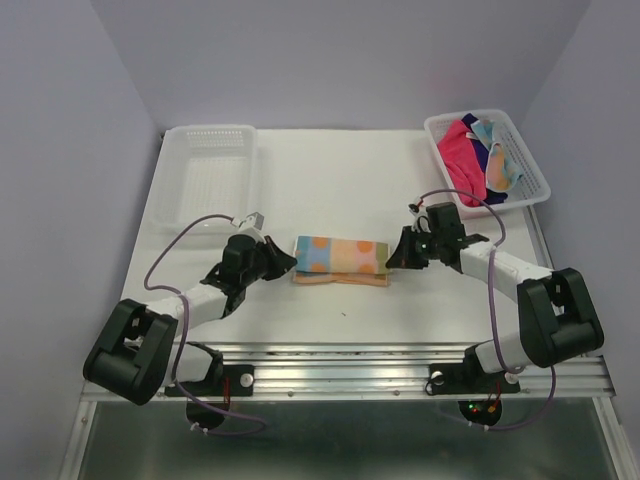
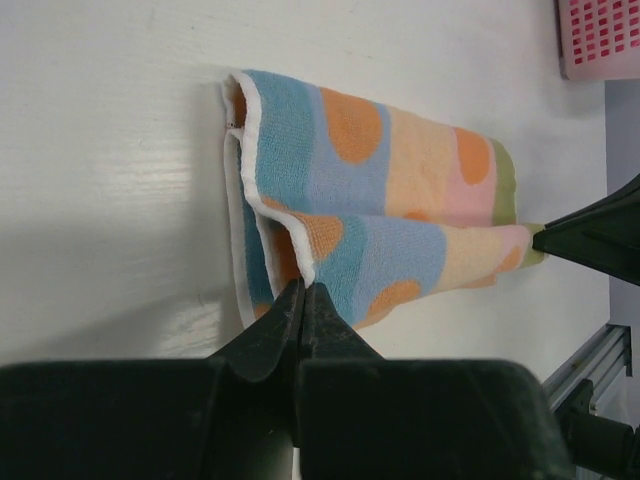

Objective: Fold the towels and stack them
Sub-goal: Fold the towel, then neatly place the folded towel into the bin

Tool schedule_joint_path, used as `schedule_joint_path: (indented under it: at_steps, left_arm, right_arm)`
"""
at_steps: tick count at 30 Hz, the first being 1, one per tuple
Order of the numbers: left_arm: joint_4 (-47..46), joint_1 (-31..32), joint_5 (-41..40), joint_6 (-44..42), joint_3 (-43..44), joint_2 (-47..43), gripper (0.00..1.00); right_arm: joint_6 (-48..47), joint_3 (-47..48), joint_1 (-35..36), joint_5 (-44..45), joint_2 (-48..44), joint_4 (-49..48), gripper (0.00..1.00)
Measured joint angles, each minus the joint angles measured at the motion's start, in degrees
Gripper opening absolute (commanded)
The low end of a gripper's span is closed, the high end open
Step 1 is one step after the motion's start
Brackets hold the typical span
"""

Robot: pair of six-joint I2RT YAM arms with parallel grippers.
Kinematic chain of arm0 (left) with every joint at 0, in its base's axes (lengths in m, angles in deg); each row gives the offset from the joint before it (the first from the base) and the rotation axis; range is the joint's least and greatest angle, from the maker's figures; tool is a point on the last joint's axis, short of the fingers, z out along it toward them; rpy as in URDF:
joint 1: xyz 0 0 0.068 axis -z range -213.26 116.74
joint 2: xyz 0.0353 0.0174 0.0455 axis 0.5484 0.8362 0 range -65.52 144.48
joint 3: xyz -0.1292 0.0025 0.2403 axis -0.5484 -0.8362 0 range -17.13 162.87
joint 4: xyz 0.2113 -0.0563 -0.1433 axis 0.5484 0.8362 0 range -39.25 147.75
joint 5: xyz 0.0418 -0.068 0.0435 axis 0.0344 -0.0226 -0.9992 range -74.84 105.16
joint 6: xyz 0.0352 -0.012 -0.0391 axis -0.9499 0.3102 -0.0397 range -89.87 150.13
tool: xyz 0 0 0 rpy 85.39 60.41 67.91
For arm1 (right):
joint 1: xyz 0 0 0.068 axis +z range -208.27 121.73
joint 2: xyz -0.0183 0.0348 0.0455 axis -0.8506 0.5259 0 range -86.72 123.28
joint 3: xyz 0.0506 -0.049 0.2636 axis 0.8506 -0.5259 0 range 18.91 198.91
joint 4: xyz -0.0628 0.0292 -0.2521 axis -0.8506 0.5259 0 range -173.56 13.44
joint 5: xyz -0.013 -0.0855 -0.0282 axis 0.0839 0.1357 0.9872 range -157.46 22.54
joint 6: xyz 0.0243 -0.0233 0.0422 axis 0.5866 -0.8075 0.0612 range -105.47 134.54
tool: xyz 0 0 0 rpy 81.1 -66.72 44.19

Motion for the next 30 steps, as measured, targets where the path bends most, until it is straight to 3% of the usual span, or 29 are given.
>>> schedule_joint_path:
  at_steps: [2,4,5,6,11,12,13,14,21,30]
  left_arm:
    - [-0.1,0.2,0.4,0.3,-0.4,0.0,0.33]
    - [-0.1,0.2,1.2,0.5,-0.9,-0.2,0.45]
    - [-0.2,0.2,1.7,0.7,-1.5,-0.5,0.60]
    - [-0.1,0.2,2.1,1.0,-2.0,-0.9,0.63]
    - [1.7,1.1,3.9,2.5,-5.8,-8.6,0.97]
    - [2.4,1.2,3.9,2.8,-6.2,-10.2,0.99]
    - [3.4,1.2,3.7,2.7,-6.4,-12.0,0.99]
    - [4.9,1.3,3.3,2.9,-6.4,-13.9,0.99]
    - [12.5,1.4,-3.3,2.7,-4.3,-17.5,0.99]
    - [13.5,1.4,-5.0,0.6,7.9,0.5,0.99]
  right_arm:
    - [0.2,-1.0,0.2,-0.3,0.0,-0.3,0.19]
    - [0.5,-1.8,0.2,-0.5,0.0,-0.9,0.37]
    - [0.7,-2.3,0.2,-0.7,0.0,-1.0,0.42]
    - [0.6,-2.7,0.2,-0.9,0.0,-1.2,0.47]
    - [0.9,-4.3,0.2,-1.3,-2.6,0.3,0.70]
    - [0.8,-4.3,0.2,-1.3,-3.4,0.7,0.76]
    - [0.9,-4.3,0.2,-1.2,-4.7,1.2,0.98]
    - [1.1,-4.3,0.2,-1.0,-6.4,1.6,1.00]
    - [2.1,-3.8,0.2,1.0,-10.0,2.8,1.00]
    - [3.2,3.5,1.9,12.3,-1.6,4.1,1.00]
